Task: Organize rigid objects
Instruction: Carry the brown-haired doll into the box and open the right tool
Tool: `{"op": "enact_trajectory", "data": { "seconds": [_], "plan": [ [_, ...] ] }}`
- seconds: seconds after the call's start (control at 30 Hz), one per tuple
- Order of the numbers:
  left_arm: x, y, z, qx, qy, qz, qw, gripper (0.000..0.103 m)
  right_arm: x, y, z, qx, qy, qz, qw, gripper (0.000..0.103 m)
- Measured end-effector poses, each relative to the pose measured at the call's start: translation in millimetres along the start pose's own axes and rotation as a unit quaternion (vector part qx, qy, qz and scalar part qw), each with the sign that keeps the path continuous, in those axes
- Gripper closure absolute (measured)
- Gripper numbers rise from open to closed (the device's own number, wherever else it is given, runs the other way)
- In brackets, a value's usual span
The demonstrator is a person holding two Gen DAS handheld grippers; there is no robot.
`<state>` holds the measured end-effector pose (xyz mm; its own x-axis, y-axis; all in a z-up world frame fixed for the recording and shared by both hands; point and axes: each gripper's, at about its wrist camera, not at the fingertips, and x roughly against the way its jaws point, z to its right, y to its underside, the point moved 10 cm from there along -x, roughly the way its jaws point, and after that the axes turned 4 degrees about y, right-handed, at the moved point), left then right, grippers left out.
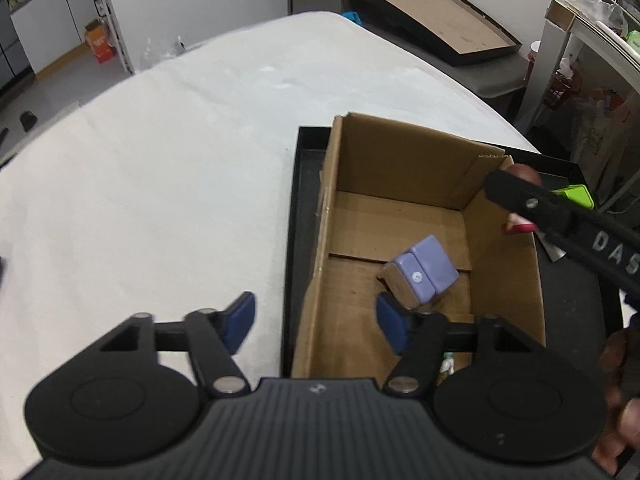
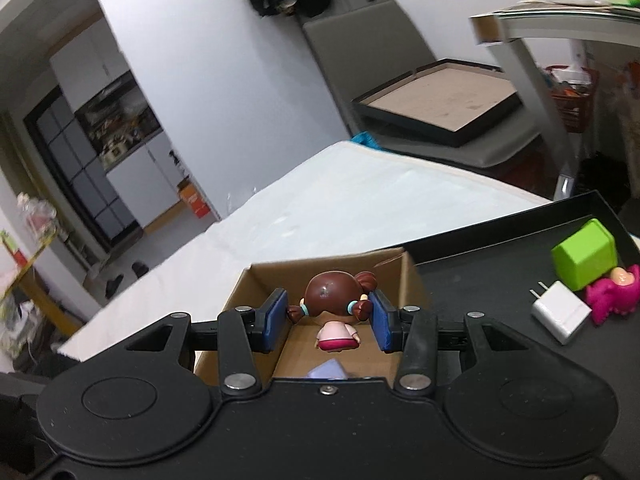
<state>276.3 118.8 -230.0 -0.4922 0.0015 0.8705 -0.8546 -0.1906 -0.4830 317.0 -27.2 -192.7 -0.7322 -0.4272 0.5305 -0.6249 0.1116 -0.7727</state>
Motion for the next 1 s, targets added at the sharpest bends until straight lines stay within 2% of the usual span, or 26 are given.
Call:
{"op": "enact_trajectory", "data": {
  "seconds": [0.03, 0.1, 0.13, 0.37, 0.47, 0.53, 0.77, 1.0],
  "plan": [
    [-3, 1, -1, 0.003, 0.006, -0.004, 1.0, 0.052, -2, 2, -3, 0.007, 0.0, -0.003, 1.0, 0.059],
    [-9, 3, -1, 0.009, 0.02, -0.012, 0.9997, 0.07, -5, 6, -9, 0.016, 0.001, -0.008, 1.0, 0.059],
    [-12, 5, 0, 0.012, 0.032, -0.02, 0.9992, 0.075, -8, 8, -12, 0.021, 0.002, -0.011, 1.0, 0.059],
    [-19, 6, -13, 0.041, 0.053, -0.031, 0.9973, 0.086, -21, 18, -24, 0.049, 0.013, -0.032, 0.998, 0.059],
    [-20, 5, -15, 0.044, 0.061, -0.033, 0.9966, 0.086, -23, 21, -32, 0.074, 0.023, -0.032, 0.996, 0.057],
    [-20, 5, -16, 0.049, 0.065, -0.034, 0.9961, 0.086, -23, 23, -35, 0.09, 0.036, -0.03, 0.995, 0.05],
    [-18, 4, -19, 0.06, 0.069, -0.03, 0.9954, 0.086, -18, 28, -36, 0.088, 0.047, -0.038, 0.994, 0.049],
    [-9, 3, -16, 0.049, 0.052, -0.02, 0.9972, 0.085, -10, 22, -32, 0.068, 0.044, -0.026, 0.996, 0.049]
  ]
}}
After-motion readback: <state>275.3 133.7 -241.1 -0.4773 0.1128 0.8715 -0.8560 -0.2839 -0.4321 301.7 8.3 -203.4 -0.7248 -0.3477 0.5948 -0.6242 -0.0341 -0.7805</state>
